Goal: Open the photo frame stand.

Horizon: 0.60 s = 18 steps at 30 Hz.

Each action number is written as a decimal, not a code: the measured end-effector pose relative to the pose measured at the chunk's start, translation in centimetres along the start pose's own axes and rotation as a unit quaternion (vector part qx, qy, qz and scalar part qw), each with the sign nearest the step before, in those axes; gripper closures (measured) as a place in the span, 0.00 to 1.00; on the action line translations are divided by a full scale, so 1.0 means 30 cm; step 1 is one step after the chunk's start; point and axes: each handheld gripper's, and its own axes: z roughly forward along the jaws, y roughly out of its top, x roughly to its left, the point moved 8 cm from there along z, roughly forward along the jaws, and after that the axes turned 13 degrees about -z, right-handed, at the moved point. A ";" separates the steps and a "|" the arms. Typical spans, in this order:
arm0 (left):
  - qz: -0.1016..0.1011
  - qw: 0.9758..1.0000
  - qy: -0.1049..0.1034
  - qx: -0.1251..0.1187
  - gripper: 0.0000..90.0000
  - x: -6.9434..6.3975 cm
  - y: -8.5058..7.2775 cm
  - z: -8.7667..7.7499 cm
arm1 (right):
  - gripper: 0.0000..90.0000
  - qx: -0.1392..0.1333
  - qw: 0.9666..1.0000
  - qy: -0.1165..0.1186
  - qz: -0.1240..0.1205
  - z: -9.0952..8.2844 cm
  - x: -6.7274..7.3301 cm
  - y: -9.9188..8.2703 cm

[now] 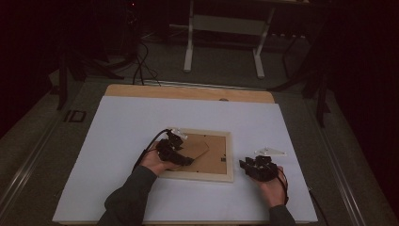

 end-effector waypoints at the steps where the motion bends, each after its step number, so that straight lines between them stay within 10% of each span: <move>1: 0.006 1.000 0.005 -0.003 0.44 -0.004 0.001 -0.003 | 0.72 -0.001 1.000 0.001 -0.002 0.002 0.001 0.004; 18: 0.046 0.998 0.043 -0.020 0.44 -0.029 0.002 -0.021 | 0.70 0.001 0.999 0.010 -0.030 0.005 0.026 0.092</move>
